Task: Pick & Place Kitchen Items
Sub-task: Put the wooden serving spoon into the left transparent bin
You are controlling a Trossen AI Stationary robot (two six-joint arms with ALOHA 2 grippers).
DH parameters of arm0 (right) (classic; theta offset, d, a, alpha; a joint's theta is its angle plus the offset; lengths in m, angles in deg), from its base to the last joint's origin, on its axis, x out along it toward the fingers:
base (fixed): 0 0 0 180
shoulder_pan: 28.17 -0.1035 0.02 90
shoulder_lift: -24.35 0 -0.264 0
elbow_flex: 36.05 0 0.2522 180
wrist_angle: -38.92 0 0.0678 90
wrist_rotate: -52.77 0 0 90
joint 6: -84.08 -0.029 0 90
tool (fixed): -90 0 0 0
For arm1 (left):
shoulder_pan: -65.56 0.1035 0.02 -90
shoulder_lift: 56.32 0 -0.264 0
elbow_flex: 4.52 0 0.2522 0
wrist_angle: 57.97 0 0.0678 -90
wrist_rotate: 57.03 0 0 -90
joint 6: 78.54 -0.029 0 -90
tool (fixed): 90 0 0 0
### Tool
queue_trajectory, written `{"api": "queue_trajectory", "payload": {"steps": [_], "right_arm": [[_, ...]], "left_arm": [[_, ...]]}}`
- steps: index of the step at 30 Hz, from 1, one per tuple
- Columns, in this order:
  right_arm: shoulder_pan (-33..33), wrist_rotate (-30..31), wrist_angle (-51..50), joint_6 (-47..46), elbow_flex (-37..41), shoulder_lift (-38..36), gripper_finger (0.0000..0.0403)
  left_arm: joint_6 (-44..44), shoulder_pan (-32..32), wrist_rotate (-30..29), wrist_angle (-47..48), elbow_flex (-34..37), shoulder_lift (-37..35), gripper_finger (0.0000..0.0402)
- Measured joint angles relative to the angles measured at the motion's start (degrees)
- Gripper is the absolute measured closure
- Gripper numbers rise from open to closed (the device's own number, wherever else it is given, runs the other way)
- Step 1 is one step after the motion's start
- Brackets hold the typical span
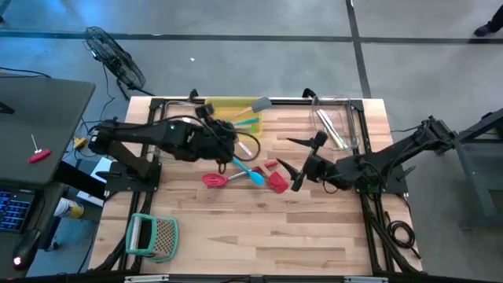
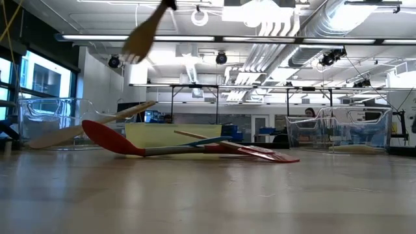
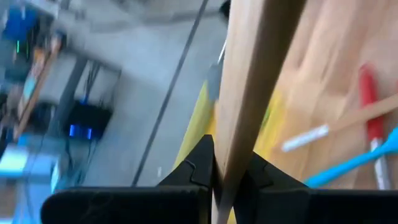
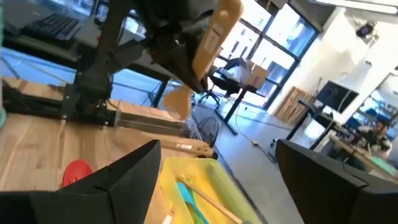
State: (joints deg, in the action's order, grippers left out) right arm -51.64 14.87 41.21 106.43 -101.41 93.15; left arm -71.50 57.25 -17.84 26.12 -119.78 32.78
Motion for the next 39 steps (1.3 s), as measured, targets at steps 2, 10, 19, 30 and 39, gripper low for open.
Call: {"api": "queue_trajectory", "payload": {"steps": [2, 10, 19, 30, 39], "right_arm": [[0.9, -1.1, -1.0, -1.6, 0.0, 0.0, 0.0092], [3.4, -8.4, -5.8, -9.3, 0.0, 0.0, 0.0092], [3.7, -10.8, -9.9, -14.7, 0.0, 0.0, 0.0092], [3.7, -10.7, -12.0, -15.7, 0.0, 0.0, 0.0092], [3.7, -10.8, -12.9, -16.5, 0.0, 0.0, 0.0092]], "left_arm": [[6.1, 1.0, 0.1, 7.2, -1.5, 0.0, 0.0382], [15.7, 11.3, 3.8, 18.5, 0.9, -5.9, 0.0382], [11.5, 27.9, 13.3, 11.8, 10.6, -15.2, 0.0382], [6.7, 41.2, 25.4, -3.5, 29.3, -22.2, 0.0382], [5.3, 47.6, 32.5, -10.9, 38.0, -22.3, 0.0382]]}}
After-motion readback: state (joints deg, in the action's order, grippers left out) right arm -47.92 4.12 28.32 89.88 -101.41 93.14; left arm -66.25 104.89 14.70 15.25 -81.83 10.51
